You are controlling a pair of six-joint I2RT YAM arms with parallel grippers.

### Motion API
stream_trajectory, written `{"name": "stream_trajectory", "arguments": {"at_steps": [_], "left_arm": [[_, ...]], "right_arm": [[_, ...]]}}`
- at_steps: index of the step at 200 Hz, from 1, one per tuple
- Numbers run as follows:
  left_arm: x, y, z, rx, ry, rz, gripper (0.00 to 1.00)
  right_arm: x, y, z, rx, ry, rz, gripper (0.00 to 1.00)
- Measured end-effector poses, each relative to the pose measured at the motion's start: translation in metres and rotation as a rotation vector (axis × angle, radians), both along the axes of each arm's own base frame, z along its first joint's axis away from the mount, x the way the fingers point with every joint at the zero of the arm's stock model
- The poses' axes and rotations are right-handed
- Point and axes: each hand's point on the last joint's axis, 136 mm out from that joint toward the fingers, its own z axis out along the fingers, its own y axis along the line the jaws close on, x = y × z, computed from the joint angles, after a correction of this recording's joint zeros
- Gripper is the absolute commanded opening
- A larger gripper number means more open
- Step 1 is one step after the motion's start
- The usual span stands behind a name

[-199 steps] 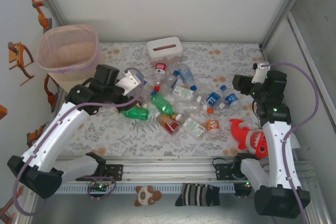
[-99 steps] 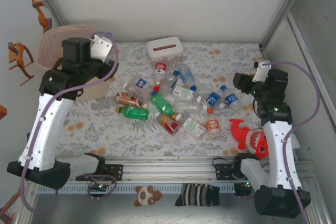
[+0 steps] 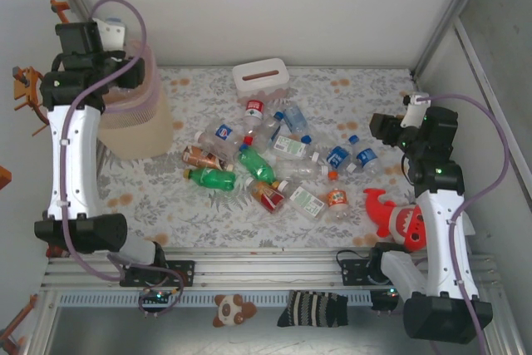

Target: Put the plastic bottles in the bin

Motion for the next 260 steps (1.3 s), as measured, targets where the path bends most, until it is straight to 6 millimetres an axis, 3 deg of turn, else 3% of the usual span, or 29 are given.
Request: {"name": "stream_trajectory", "arguments": {"at_steps": [47, 99, 144, 199, 233, 260], "left_arm": [[0.042, 0.042, -0.018, -0.083, 0.048, 0.122, 0.59], [0.068, 0.075, -0.088, -0.15, 0.231, 0.209, 0.58], [0.074, 0.076, -0.141, -0.19, 0.378, 0.22, 0.59], [0.075, 0.078, -0.197, -0.214, 0.533, 0.236, 0.67], [0.071, 0.075, -0.223, -0.231, 0.607, 0.233, 0.72], [0.068, 0.073, -0.231, -0.239, 0.637, 0.231, 0.81]], "right_arm": [[-0.001, 0.0, -0.002, 0.001, 0.008, 0.0, 0.61], [-0.002, 0.0, -0.004, 0.001, 0.019, -0.001, 0.62], [-0.002, 0.0, -0.004, 0.0, 0.019, -0.003, 0.61], [-0.002, 0.0, -0.004, 0.0, 0.019, -0.003, 0.62], [-0.002, 0.0, -0.004, 0.0, 0.019, -0.003, 0.61], [-0.002, 0.0, -0.004, 0.0, 0.019, -0.003, 0.61]]}}
